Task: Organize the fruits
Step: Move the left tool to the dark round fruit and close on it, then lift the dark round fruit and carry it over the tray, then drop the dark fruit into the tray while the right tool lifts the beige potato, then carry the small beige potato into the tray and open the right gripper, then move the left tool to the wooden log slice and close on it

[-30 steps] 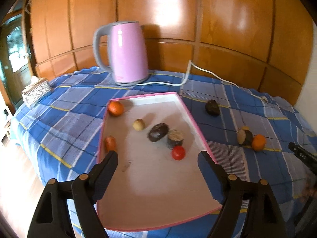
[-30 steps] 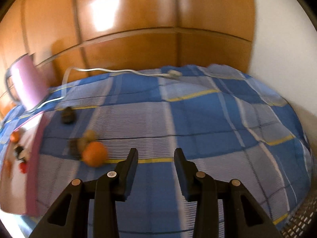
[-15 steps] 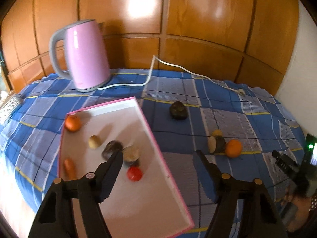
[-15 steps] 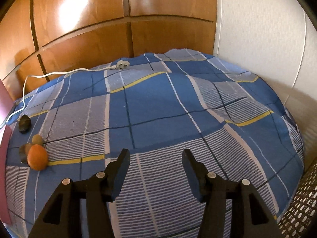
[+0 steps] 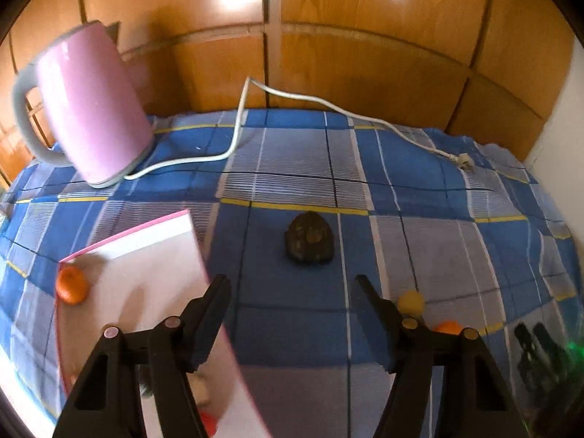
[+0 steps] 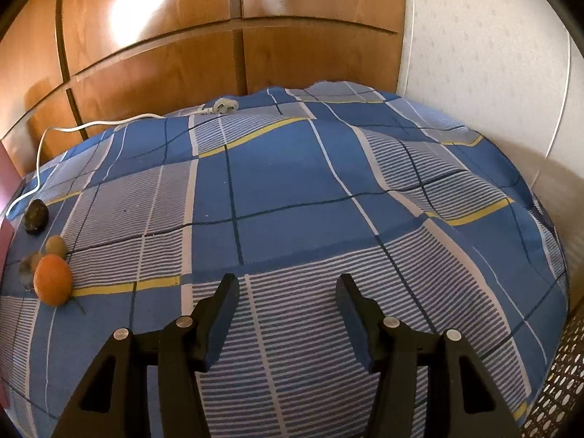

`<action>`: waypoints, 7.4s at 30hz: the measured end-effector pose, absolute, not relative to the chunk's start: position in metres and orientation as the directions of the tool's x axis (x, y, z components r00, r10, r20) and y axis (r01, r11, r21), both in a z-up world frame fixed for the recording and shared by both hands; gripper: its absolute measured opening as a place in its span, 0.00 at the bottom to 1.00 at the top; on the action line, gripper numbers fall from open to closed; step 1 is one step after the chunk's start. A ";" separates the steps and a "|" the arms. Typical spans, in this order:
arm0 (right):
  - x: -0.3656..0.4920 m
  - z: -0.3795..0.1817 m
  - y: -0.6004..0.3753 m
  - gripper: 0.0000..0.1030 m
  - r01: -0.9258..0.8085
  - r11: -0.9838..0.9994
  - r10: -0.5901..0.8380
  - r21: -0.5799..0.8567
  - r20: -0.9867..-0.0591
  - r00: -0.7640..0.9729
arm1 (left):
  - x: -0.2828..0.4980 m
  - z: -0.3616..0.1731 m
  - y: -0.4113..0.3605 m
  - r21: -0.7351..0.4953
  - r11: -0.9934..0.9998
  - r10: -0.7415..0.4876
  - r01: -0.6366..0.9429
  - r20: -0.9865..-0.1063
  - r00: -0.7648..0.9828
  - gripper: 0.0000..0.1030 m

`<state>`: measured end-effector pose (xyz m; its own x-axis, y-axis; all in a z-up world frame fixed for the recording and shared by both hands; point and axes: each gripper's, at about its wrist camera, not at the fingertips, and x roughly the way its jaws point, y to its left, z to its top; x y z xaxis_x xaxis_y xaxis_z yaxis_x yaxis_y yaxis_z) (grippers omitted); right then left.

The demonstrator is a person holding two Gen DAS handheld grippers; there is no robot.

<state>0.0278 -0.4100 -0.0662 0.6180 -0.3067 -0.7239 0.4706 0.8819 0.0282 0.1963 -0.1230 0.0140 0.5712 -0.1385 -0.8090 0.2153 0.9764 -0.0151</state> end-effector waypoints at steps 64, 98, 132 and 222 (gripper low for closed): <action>0.147 -0.034 -0.337 0.40 0.135 0.886 0.295 0.443 -0.765 0.572 | 0.061 0.014 -0.009 -0.227 0.968 -0.244 0.109 -0.742 0.625 0.41; 0.128 -0.025 -0.363 0.25 0.201 0.936 0.117 0.288 -0.795 0.596 | 0.070 0.013 0.067 -0.221 0.966 -0.075 -0.135 -0.739 0.669 0.41; 0.061 -0.063 -0.363 0.26 0.192 0.977 -0.041 0.089 -0.810 0.585 | 0.076 0.008 0.046 -0.107 0.981 0.043 -0.159 -0.686 0.726 0.61; 0.043 -0.010 -0.285 0.33 0.048 0.988 0.077 0.149 -0.728 0.681 | 0.029 0.014 0.028 -0.104 0.992 -0.019 -0.073 -0.689 0.725 0.74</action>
